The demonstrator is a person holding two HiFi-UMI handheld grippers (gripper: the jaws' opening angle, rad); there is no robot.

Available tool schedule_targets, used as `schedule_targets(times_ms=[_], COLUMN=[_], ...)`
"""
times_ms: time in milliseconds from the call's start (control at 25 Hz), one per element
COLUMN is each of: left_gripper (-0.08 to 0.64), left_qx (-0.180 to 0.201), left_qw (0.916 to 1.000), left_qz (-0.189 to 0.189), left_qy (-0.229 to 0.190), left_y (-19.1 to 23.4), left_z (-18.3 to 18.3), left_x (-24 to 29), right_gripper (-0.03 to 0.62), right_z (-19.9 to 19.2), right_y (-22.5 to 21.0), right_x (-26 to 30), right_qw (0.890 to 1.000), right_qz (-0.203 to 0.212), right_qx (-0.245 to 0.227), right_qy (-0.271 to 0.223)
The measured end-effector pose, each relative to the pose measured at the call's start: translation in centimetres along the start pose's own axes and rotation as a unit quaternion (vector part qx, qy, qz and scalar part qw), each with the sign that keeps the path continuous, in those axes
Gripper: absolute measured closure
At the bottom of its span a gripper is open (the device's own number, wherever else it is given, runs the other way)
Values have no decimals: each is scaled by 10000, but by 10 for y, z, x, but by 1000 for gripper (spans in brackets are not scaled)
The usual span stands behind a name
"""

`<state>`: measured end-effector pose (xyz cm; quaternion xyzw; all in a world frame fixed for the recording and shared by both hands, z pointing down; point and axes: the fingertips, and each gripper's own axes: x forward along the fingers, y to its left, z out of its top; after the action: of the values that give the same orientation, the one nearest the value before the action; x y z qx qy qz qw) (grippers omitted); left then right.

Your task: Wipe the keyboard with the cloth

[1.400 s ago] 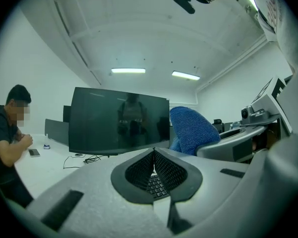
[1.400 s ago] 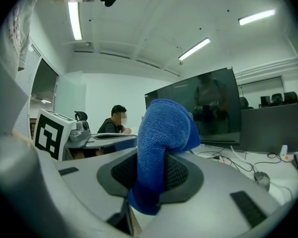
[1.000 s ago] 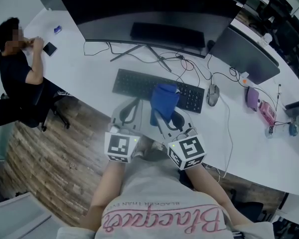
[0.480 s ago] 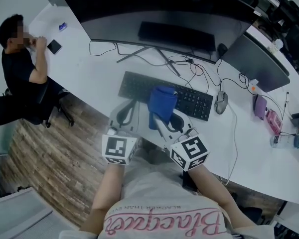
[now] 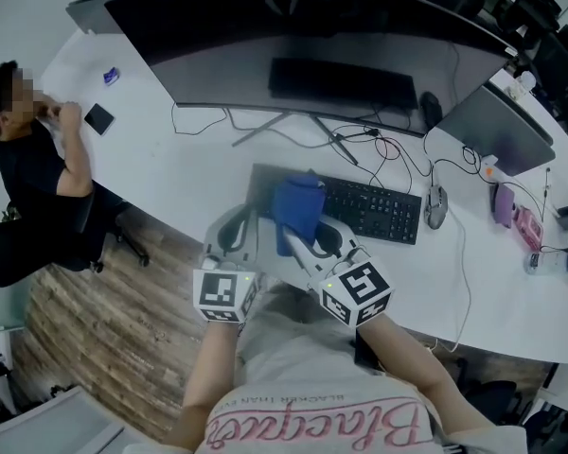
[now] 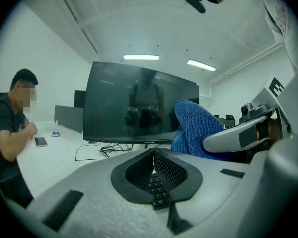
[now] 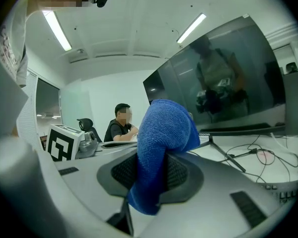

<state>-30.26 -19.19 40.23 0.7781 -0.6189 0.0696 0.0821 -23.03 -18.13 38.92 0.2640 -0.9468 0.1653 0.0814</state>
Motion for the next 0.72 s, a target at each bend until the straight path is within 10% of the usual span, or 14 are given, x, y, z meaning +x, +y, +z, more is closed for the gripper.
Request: schedule_targets(times_ms=[720], left_gripper=[554], left_qx=[-211], left_qw=[9969], left_qz=[-161], left_qy=[744], left_y=[92], left_z=[-62], left_x=[31], right_gripper=[495], right_z=[-31], right_y=[3], right_x=[132], right_qw=[9975], right_qz=[-2], right_qx=[523], right_qy=[480])
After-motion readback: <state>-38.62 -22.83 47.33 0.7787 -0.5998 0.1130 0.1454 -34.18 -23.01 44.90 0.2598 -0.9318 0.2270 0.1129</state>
